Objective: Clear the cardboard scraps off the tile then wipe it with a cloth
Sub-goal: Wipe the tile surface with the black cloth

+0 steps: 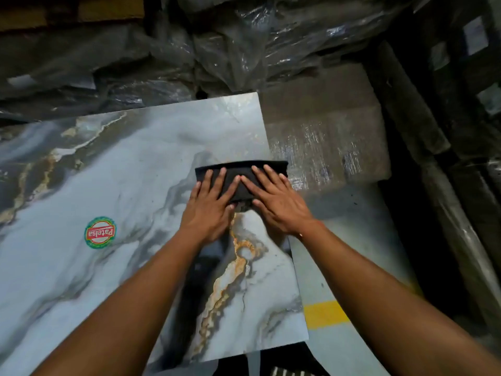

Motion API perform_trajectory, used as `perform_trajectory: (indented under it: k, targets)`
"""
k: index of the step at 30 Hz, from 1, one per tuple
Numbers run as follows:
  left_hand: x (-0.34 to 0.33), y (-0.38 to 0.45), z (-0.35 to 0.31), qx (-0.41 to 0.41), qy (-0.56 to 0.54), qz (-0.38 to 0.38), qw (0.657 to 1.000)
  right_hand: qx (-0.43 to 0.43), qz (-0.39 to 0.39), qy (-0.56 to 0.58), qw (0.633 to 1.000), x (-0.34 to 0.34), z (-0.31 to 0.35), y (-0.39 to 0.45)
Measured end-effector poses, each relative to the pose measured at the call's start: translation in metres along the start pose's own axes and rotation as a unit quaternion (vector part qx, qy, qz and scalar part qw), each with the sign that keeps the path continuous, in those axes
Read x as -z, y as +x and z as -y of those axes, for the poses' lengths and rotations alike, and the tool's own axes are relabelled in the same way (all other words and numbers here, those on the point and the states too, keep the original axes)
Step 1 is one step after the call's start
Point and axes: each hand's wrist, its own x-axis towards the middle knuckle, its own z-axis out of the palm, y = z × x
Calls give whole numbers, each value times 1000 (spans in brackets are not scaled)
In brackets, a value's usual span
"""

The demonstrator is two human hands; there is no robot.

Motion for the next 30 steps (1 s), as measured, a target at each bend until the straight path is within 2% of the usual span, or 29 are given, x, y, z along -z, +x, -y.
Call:
perform_trajectory:
  k: [8,15,23,30]
  targets:
    - [65,142,51,21,-10,14,1000,1,-13,21,1000,51,-49,146]
    - [96,209,68,28,-26,10,999,4,-11,28,1000,77,-77,217]
    - [87,193,61,13,-14,2,1000,7,-18,29,999,65,-76,203]
    - [46,115,38,-7,21,-8,1000,10,-7,38,999,40,-48,110]
